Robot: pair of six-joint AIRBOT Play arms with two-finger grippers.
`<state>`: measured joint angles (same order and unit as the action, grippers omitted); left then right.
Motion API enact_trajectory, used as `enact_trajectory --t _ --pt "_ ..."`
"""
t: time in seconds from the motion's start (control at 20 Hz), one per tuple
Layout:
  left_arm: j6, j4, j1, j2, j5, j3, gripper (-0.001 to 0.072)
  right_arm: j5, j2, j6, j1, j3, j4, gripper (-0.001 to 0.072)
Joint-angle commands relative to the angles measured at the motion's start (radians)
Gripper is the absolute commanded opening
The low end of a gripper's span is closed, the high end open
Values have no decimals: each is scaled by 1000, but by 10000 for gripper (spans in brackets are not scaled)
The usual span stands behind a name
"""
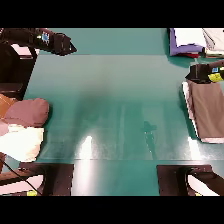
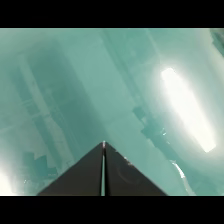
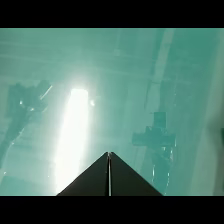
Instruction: Fold the shirts.
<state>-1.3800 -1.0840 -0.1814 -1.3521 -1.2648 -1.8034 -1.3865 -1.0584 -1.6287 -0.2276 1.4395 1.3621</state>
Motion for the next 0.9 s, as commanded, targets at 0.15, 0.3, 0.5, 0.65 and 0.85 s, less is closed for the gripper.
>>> enact_trajectory --t 0.15,0.3,0.5,0.65,0.85 --pt "0 0 0 0 1 0 23 -2 0 -1 -2 0 0 22" --pt "0 0 0 0 1 0 24 -2 0 -1 -2 0 -1 22" --pt "-3 16 0 0 10 0 23 -6 0 -1 -2 0 -1 22" --pt "2 23 -1 -1 43 0 23 -12 0 -1 -2 0 -1 22" --pt "0 -154 66 37 -98 -8 23 -13 1 -1 -2 0 -1 22"
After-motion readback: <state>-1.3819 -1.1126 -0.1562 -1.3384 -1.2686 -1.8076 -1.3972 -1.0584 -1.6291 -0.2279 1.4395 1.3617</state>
